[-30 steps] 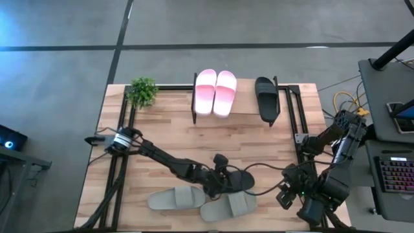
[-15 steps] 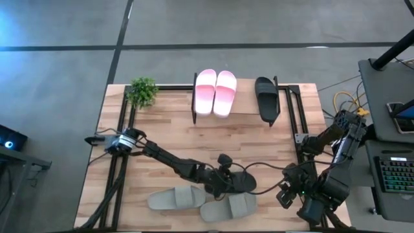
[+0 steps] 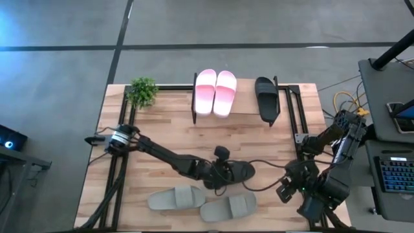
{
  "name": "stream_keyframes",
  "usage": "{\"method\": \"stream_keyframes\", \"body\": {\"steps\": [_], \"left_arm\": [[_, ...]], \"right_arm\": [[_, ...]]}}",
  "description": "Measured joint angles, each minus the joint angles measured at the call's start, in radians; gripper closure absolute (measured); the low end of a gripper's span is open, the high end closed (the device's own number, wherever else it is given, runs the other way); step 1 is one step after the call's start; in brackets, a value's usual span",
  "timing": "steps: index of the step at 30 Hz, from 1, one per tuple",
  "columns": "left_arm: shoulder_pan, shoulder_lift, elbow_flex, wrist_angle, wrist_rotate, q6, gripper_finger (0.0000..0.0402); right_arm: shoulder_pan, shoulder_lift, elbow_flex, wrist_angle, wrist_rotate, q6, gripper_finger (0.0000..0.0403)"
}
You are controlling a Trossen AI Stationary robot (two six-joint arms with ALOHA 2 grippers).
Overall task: Pick and place slides into the shelf
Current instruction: Put the black slide on the shelf
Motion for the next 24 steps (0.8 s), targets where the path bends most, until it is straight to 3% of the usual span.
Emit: {"method": "stream_keyframes", "body": {"steps": [5,11,16,24], "left_arm": [[-0.001,-0.090,-0.004,-0.151,-0.065,-0.121,0.0401],[-0.001,-0.214,-0.002,-0.343,-0.128,-0.393,0.0401],[0.001,-0.295,-0.002,-0.409,-0.183,-0.596,0.0401],[0.021,-0.327,0.092,-0.396,-0.294,-0.617,0.0401]], "right_arm": [[-0.001,-0.002,-0.002,0.002,0.177,0.011,0.0255],[-0.001,-0.002,-0.014,0.004,0.437,0.101,0.0255],[-0.017,-0.002,-0.018,0.004,0.576,0.178,0.0255],[-0.037,-0.021,-0.016,0.003,0.886,0.265,0.0255]]}}
